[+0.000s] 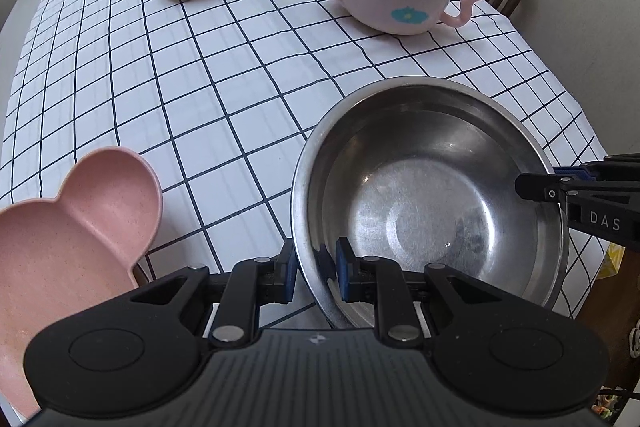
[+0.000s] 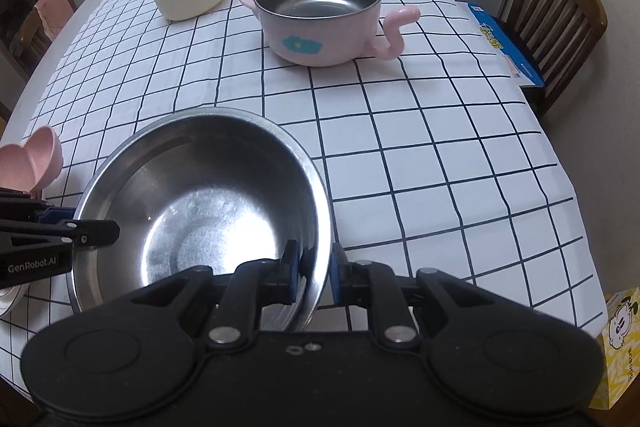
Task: Organize plates and bowls
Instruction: 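Lower the steel bowl onto the cloth beside the plates and open both grippers, then move both grippers to the pink handled bowl and close on its rim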
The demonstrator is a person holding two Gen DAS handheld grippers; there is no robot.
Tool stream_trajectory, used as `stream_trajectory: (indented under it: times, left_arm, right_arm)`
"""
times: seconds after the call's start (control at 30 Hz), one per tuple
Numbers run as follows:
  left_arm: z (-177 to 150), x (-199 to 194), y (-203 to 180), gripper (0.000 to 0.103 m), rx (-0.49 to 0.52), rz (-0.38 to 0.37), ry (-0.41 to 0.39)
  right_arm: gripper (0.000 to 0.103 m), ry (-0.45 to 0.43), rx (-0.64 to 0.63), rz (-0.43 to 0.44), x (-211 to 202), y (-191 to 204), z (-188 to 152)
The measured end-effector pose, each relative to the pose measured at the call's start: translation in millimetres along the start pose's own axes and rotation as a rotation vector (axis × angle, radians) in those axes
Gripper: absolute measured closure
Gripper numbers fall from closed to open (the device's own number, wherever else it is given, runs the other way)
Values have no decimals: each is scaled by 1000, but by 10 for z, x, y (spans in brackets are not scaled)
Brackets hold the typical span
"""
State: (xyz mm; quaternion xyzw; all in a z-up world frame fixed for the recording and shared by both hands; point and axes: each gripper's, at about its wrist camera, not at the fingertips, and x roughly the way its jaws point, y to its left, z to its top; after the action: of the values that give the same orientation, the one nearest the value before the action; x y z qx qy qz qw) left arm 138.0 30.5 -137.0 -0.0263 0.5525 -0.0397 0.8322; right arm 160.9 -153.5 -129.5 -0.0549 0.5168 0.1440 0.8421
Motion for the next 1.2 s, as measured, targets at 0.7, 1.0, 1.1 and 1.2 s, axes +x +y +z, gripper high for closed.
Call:
stream_trajectory:
  times: [0.7,1.0,1.1,1.2]
  left_arm:
    - [-14,-165,14,84,46,-32,-25]
    - [8,-487,9,83,79,-56,-115]
    - [45,-592,-10,83,87,-71,-146]
    - [93,-690,-20,78,80,-85,-172]
  right_arm:
    - [74,-30,13,2,-191,3,21]
    - [62,-100,9,18,-487,51,76]
    - [58,-127,4,19,-589,75,113]
    - [54,-157,-8,15,-698,111,158]
